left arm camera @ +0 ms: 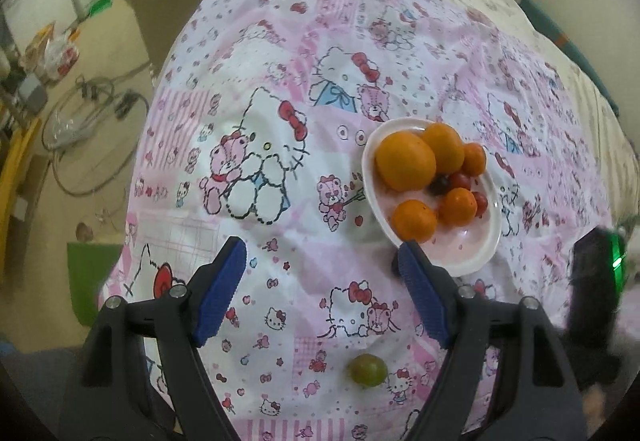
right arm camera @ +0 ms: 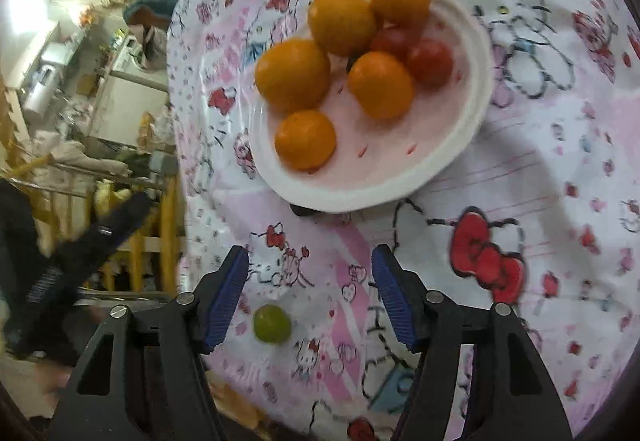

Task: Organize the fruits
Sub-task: 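Lift both open tools away from the plate, then grasp the dark grape beside the plate with the right tool, then grasp the green grape with the left tool while the right tool holds the dark grape, then lower both grapes onto the plate and open both tools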

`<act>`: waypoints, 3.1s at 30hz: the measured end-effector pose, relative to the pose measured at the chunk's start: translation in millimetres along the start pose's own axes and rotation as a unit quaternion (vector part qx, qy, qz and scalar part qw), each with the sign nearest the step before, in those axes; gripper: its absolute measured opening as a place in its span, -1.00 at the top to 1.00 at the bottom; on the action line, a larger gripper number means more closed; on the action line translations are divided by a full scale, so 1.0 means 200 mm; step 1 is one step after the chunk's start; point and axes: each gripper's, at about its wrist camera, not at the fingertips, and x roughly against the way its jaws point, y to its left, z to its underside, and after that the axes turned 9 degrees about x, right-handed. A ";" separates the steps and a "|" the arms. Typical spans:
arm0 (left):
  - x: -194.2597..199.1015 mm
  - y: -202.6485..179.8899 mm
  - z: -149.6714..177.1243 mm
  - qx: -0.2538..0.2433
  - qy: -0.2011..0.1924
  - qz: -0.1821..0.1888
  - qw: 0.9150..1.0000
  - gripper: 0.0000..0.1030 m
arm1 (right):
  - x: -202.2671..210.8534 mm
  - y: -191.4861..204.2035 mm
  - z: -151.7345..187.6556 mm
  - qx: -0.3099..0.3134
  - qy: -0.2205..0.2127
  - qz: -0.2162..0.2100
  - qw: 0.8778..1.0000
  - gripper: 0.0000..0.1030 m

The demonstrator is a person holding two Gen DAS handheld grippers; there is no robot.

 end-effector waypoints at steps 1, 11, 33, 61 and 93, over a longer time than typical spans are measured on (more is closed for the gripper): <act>0.00 0.01 0.00 0.005 0.001 0.001 1.000 -0.47 | -0.03 0.02 0.00 0.004 -0.001 0.007 1.000 -0.18; 0.02 0.09 -0.04 0.030 0.002 0.001 1.000 -0.47 | -0.23 0.15 -0.08 0.037 -0.029 0.096 0.994 0.22; -0.12 -0.02 0.17 -0.022 0.099 0.016 0.995 -0.47 | 0.37 0.00 0.07 0.091 -0.046 0.061 0.993 0.56; -0.23 -0.13 0.55 -0.006 0.105 -0.013 0.994 0.52 | 0.56 -0.12 0.04 0.043 -0.107 0.008 0.993 0.55; -0.28 -0.56 0.01 -0.132 0.068 0.052 0.988 0.52 | 0.43 -0.29 -0.37 0.048 -0.078 0.026 0.995 0.55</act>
